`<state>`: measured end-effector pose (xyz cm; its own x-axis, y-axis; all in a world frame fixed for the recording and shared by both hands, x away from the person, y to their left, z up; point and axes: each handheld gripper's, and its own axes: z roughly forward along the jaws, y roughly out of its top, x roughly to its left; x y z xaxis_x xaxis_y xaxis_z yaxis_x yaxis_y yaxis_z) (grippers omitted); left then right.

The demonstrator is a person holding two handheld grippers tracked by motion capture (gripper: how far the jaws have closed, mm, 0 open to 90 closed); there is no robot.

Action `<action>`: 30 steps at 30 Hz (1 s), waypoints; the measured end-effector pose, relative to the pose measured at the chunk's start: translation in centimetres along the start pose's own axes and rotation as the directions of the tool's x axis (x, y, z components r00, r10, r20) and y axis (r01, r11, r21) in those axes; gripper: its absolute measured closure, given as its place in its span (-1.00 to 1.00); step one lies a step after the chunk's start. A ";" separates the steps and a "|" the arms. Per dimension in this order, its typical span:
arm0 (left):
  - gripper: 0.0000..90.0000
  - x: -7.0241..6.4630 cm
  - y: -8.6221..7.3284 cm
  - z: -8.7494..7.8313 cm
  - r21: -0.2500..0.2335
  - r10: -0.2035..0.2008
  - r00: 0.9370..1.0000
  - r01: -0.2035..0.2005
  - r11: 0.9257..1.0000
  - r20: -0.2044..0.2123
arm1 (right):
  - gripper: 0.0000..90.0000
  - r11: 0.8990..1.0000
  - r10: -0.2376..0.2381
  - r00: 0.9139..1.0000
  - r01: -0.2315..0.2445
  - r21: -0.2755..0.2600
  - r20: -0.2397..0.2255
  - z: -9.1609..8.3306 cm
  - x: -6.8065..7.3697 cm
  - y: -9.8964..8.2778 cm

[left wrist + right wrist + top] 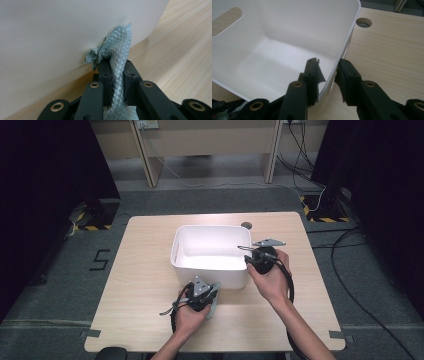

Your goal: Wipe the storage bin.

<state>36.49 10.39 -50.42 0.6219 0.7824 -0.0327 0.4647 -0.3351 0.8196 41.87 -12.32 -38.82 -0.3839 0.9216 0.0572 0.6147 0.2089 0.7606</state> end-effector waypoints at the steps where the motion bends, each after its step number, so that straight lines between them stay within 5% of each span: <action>1: 0.78 -0.1 0.0 0.1 -0.002 0.000 1.000 0.000 1.000 0.002 | 0.57 1.000 0.000 1.000 0.000 0.000 0.000 0.0 0.0 0.0; 17: 0.78 -0.3 0.4 -0.2 -0.014 0.006 1.000 -0.006 1.000 0.005 | 0.56 1.000 -0.003 1.000 0.003 -0.002 -0.001 0.0 0.0 0.0; 30: 0.78 -1.0 2.4 -1.9 -0.093 -0.006 1.000 0.007 0.996 0.013 | 0.56 1.000 -0.003 1.000 0.003 -0.002 0.000 0.0 0.0 0.0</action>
<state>35.80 9.80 -47.28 0.6272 0.7775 -0.0450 0.4084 -0.2791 0.8691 41.88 -12.36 -38.84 -0.3863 0.9207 0.0550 0.6121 0.2113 0.7620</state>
